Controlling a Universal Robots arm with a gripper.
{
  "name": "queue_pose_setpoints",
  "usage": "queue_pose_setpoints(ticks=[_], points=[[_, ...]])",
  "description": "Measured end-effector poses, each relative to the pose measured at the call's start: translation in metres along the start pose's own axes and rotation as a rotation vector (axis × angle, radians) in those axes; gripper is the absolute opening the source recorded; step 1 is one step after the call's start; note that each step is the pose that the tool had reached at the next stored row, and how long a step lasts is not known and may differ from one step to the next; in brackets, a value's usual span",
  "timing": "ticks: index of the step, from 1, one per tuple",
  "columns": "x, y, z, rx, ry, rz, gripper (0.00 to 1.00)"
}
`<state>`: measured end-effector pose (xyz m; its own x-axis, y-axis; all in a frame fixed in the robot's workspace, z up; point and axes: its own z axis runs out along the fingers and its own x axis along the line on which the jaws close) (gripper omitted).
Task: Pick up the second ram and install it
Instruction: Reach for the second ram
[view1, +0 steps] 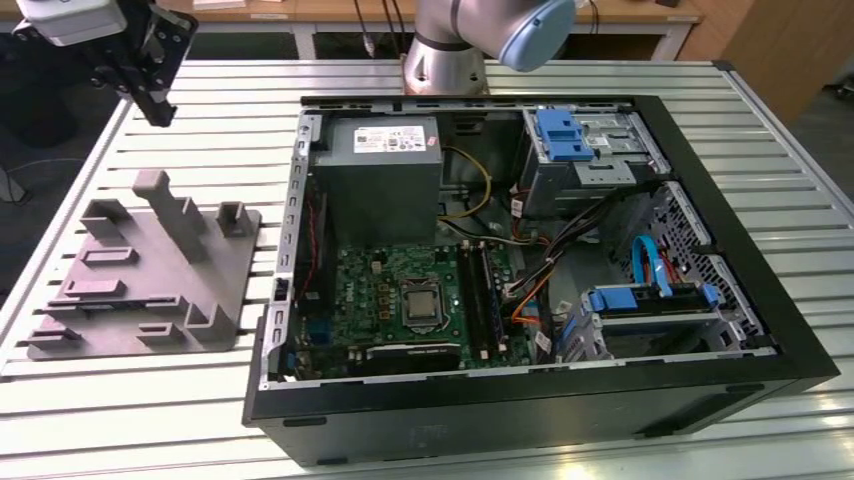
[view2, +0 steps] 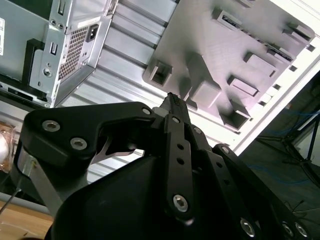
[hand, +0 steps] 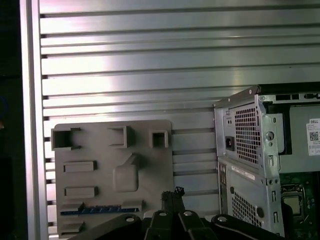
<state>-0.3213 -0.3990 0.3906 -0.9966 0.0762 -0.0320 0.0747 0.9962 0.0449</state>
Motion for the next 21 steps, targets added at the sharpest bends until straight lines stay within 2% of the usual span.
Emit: queue_pose_setpoints(ticks=[14, 21], points=[[0.0193, -0.0015, 0.0006, -0.0001, -0.0001, 0.0, 0.1], [0.0262, -0.0023, 0.0019, -0.0001, -0.0002, 0.0, 0.1]])
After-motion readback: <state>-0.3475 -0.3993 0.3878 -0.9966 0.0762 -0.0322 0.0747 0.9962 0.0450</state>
